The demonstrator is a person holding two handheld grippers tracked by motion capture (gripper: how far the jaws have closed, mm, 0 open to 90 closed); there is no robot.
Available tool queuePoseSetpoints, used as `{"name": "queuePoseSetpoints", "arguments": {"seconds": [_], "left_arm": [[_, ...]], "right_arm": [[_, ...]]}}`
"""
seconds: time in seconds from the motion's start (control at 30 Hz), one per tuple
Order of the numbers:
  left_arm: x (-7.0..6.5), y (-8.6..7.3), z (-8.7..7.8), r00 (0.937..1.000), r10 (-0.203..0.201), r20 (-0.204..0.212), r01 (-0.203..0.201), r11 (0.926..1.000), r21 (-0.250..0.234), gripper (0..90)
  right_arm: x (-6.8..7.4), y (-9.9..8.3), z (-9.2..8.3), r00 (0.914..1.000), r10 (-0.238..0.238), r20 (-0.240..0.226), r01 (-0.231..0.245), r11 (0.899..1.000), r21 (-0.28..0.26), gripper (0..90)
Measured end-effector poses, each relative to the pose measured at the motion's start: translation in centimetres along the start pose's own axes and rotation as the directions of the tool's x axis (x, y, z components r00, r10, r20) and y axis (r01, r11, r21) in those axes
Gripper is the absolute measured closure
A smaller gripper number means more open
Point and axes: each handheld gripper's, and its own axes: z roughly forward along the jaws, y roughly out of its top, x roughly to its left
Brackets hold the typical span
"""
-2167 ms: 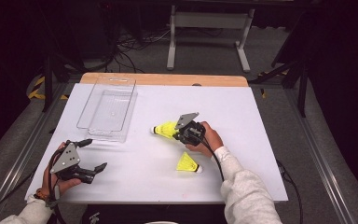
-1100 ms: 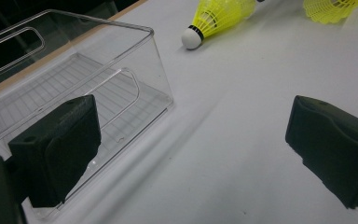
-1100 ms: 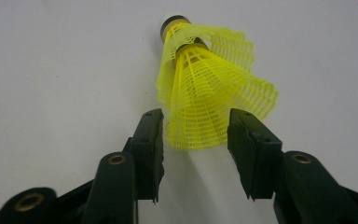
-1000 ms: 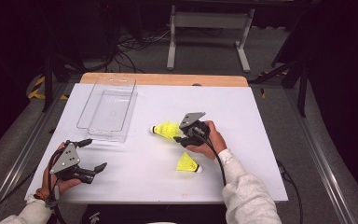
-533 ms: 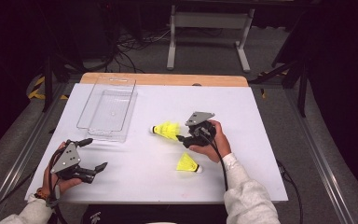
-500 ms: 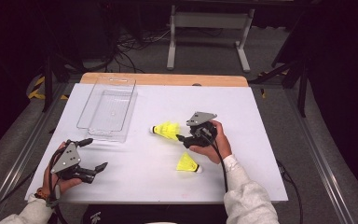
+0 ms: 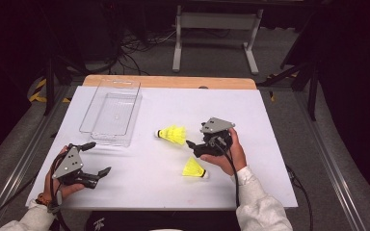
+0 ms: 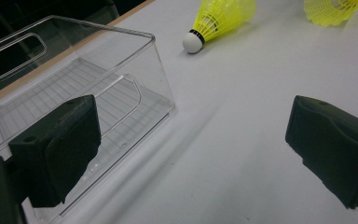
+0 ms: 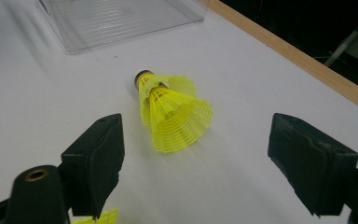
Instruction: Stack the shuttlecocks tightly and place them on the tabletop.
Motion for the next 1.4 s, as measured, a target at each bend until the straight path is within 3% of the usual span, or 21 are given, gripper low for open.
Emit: {"name": "queuePoseSetpoints", "arguments": {"seconds": [0.43,0.7,0.77,1.0,1.4], "left_arm": [[0.0,0.0,0.0,1.0,-0.001,-0.002,0.001,1.0,0.002,4.2],[-0.1,0.0,0.0,1.0,-0.003,0.0,0.003,1.0,0.002,4.2],[-0.1,0.0,0.0,1.0,-0.005,-0.002,0.005,1.0,0.002,4.2],[-0.1,0.0,0.0,1.0,-0.005,-0.002,0.005,1.0,0.005,4.2],[0.0,-0.1,0.0,1.0,-0.006,-0.002,0.006,1.0,0.005,4.2]], "right_arm": [[0.8,-1.7,-1.5,0.9995,0.0,-0.031,0.001,1.0,0.016,18.6],[1.6,-3.1,-1.9,0.9968,0.002,-0.08,0.0,1.0,0.028,17.5],[2.0,-3.7,-1.9,0.9929,-0.011,-0.118,0.015,0.999,0.038,17.3],[2.8,-5.0,-2.1,0.9846,-0.016,-0.174,0.027,0.998,0.062,16.8],[4.0,-5.8,-0.6,0.9752,-0.06,-0.213,0.089,0.988,0.128,16.2]]}}
